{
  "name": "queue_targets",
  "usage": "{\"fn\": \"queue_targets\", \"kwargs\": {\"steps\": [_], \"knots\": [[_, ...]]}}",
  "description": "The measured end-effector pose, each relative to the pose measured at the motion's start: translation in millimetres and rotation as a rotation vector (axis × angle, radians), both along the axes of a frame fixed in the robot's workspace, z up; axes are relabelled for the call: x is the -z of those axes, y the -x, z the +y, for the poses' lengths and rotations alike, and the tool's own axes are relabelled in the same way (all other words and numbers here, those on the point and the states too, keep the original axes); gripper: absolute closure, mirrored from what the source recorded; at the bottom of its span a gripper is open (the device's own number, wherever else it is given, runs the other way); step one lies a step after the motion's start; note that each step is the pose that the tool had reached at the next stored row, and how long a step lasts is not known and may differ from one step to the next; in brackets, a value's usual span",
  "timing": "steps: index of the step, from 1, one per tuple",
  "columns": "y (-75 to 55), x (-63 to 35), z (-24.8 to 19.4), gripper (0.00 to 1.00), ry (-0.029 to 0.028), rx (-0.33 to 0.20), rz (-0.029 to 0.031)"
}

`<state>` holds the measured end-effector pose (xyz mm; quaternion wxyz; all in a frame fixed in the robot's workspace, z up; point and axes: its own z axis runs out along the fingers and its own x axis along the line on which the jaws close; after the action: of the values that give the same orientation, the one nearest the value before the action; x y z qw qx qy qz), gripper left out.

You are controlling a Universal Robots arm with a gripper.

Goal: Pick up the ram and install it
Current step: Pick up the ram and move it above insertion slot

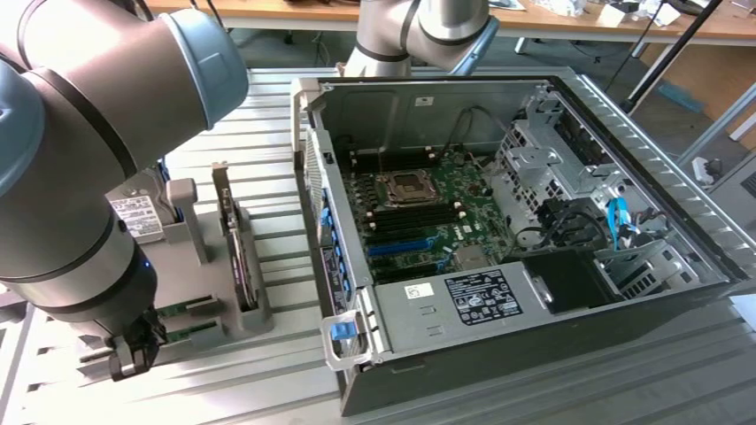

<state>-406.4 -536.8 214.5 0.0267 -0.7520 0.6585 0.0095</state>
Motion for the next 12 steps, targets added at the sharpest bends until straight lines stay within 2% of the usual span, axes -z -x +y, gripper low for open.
{"fn": "queue_targets", "kwargs": {"steps": [12], "knots": [[0.0,-16.3,0.0,0.88,0.0,0.0,0.0]]}}
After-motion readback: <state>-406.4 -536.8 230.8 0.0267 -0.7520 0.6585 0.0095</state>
